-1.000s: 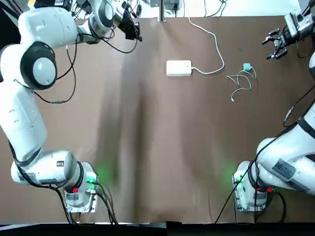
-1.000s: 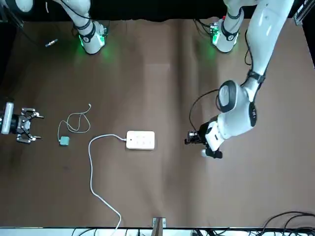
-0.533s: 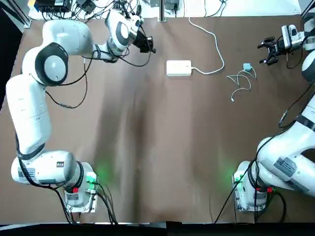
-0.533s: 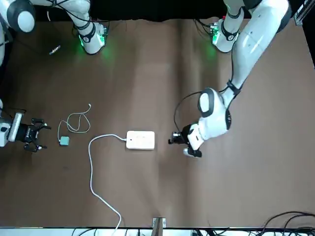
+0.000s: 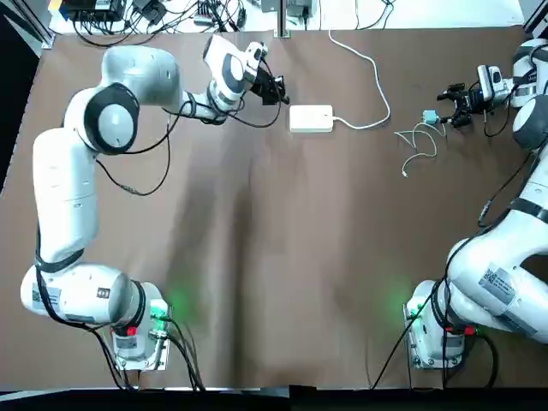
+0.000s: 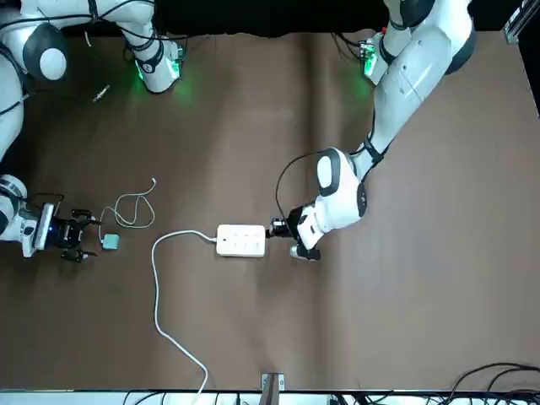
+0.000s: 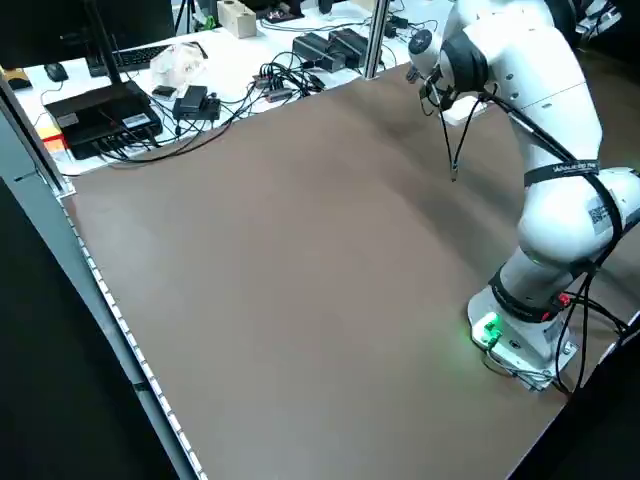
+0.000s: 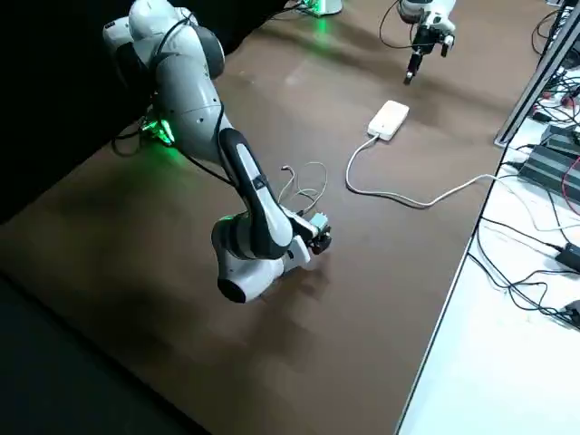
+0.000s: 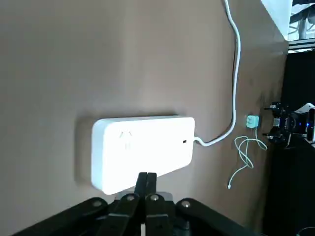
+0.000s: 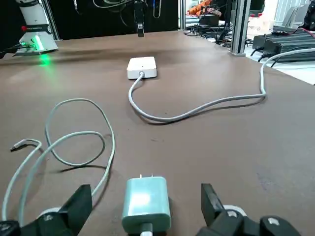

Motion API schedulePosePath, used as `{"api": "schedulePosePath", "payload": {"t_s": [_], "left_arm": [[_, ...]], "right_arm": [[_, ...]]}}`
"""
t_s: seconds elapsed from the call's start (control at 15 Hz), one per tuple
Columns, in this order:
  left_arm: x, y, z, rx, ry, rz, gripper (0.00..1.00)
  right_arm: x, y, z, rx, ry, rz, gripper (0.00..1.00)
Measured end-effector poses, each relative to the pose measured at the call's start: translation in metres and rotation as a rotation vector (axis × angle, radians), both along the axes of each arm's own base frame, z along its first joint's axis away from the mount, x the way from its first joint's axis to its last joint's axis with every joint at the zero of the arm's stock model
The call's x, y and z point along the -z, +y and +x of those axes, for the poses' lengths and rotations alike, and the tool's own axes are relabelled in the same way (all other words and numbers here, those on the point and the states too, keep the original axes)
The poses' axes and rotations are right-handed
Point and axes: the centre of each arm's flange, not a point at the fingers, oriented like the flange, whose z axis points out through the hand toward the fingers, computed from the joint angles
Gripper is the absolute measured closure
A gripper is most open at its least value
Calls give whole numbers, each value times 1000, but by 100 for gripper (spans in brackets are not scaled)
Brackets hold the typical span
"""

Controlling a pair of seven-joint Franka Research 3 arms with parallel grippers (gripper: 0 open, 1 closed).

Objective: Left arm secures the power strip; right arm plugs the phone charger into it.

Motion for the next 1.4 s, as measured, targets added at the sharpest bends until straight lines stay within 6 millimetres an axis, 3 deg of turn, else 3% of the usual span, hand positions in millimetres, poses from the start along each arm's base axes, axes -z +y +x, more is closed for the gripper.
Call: {"api": "schedulePosePath", "payload": {"t_s": [0.2,0.47,0.73,1.4], "left_arm": [[18,-23,-4,12,15,-18,99],[38,-38,-6,17,13,-8,99],[52,-41,-5,23,-5,29,99],[56,-32,3,17,-23,42,99]], "right_arm": [[6,3,-1,-2,8,6,3],[16,6,1,-5,17,12,4],[32,10,-3,-8,35,26,10],[46,16,-9,-17,55,73,16]]}}
